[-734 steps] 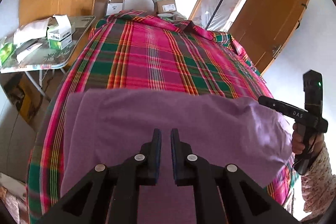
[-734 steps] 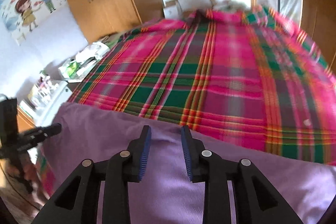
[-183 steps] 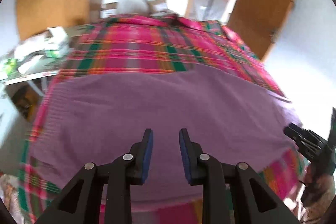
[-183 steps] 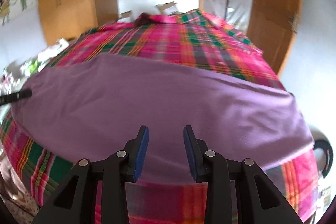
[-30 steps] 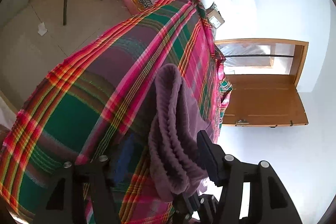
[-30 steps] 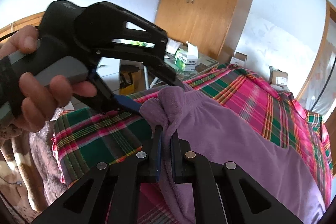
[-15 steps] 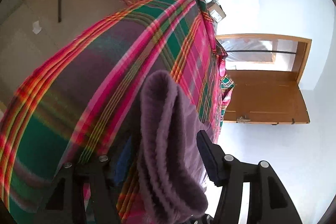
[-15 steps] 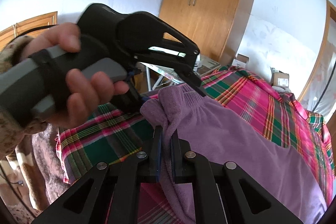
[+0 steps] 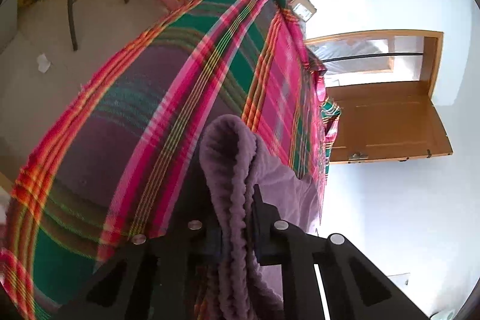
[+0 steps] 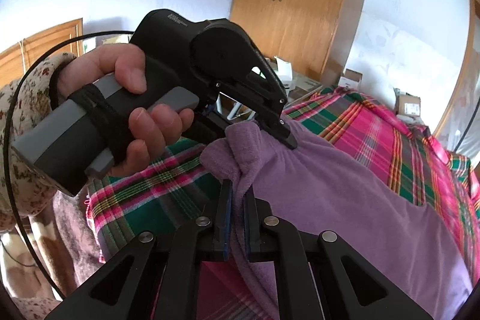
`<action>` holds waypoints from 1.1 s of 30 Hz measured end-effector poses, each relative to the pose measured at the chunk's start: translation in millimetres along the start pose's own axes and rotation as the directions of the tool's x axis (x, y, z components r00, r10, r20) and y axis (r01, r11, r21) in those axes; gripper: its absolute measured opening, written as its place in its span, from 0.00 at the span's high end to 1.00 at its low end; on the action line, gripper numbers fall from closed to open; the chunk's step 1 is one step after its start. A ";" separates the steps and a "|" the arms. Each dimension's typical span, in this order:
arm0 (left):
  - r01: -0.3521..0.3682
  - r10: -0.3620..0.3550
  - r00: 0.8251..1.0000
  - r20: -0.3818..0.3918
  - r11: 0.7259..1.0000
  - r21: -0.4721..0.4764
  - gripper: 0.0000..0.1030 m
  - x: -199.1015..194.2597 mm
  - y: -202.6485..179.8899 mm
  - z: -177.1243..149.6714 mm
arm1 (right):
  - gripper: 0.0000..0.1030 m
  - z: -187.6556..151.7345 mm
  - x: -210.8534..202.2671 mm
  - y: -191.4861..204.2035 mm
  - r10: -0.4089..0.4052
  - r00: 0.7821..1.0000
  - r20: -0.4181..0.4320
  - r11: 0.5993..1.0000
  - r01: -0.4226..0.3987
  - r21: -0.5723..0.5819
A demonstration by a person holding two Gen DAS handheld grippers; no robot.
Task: Fold clothes
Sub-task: 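Lift the purple garment edge with both grippers, raising it off the bedspread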
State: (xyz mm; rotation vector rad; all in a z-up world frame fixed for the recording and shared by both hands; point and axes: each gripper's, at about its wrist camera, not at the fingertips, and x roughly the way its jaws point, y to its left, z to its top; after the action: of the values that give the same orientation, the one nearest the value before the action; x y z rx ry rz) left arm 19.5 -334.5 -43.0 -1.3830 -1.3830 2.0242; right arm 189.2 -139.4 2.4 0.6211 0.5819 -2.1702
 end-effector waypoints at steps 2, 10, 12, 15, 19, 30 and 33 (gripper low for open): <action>-0.003 0.003 1.000 0.004 1.000 0.010 0.86 -0.8 -0.9 2.3 | 0.94 2.7 3.2 2.9 -0.004 1.000 -0.007 1.000 0.004 -0.002; -0.010 0.010 1.000 0.002 1.000 0.004 0.86 -1.4 8.7 5.7 | 0.94 3.5 9.4 2.2 0.016 0.999 -0.036 1.000 -0.015 0.020; -0.004 0.004 1.000 0.003 1.000 0.001 0.86 -1.4 9.7 5.4 | 0.94 2.3 7.9 2.6 0.018 0.999 -0.037 1.000 -0.017 0.022; -0.007 0.007 1.000 0.003 1.000 0.001 0.85 -1.5 9.5 5.1 | 0.94 2.0 9.8 2.0 0.018 0.999 -0.041 1.000 -0.017 0.025; -0.041 0.041 0.999 0.013 0.999 0.021 0.85 -2.4 -0.2 2.4 | 0.94 1.1 5.5 -3.4 0.011 1.000 -0.018 0.999 -0.010 0.051; -0.060 0.054 0.997 0.059 0.993 0.105 0.85 -15.4 -42.0 -8.6 | 0.94 5.8 -21.0 -28.5 -0.015 0.996 0.083 0.995 0.007 0.097; -0.059 0.050 0.996 0.071 0.990 0.128 0.85 -15.3 -57.0 -12.8 | 0.94 5.4 -31.8 -36.2 -0.027 0.994 0.108 0.993 0.014 0.119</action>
State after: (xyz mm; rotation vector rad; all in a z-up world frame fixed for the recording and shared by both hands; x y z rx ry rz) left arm 23.9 -311.3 12.5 -1.3218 -1.2278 2.1731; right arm 177.5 -103.5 32.9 0.5560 0.4056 -2.2549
